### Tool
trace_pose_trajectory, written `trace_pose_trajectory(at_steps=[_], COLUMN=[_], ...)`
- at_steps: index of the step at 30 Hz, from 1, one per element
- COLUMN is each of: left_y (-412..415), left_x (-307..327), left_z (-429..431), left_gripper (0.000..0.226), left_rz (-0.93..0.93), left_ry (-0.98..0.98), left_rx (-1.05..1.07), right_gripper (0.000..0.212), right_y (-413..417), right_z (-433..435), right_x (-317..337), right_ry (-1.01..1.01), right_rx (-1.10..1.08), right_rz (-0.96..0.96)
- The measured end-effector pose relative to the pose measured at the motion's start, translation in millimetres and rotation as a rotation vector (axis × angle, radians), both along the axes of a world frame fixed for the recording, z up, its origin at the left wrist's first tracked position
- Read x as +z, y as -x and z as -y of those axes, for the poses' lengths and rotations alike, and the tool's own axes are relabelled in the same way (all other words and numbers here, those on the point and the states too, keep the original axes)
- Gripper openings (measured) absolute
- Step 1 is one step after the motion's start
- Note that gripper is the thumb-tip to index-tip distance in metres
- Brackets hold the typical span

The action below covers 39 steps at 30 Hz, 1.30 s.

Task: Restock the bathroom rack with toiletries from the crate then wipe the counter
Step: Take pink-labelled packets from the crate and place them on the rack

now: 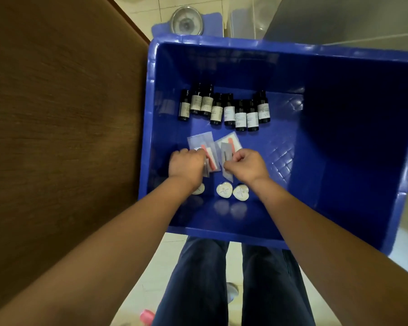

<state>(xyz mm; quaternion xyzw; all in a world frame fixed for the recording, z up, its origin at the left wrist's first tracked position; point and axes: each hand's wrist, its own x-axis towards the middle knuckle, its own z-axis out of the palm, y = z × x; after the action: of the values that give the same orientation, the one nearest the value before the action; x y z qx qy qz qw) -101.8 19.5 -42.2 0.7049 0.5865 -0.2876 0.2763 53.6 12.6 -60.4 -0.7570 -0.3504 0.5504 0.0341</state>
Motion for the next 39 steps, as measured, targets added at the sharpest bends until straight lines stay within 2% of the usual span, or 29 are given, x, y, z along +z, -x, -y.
trace_pose_trajectory(at_steps=[9, 18, 23, 33, 39], left_y=[-14.5, -56.3, -99.9, -213.3, -284.4], left_x=[71.8, 148.2, 179.8, 234.2, 274.2], left_z=[-9.7, -4.1, 1.3, 42.8, 97.7], left_gripper=[0.030, 0.037, 0.048, 0.023, 0.022], left_rz=[0.176, 0.298, 0.462, 0.667, 0.746], left_ry=[0.041, 0.043, 0.040, -0.015, -0.070], left_rx=[0.119, 0.025, 0.054, -0.021, -0.069], right_gripper=[0.028, 0.026, 0.024, 0.017, 0.023], right_y=[-19.9, -70.4, -114.3, -199.0, -257.8], right_z=[10.2, 41.0, 75.0, 155.3, 226.6], right_x=[69.6, 156.7, 194.5, 260.5, 305.6], right_ry=[-0.137, -0.219, -0.261, -0.443, -0.558], right_rx=[-0.110, -0.312, -0.471, -0.732, -0.873], right_rz=[0.047, 0.035, 0.084, 0.230, 0.239])
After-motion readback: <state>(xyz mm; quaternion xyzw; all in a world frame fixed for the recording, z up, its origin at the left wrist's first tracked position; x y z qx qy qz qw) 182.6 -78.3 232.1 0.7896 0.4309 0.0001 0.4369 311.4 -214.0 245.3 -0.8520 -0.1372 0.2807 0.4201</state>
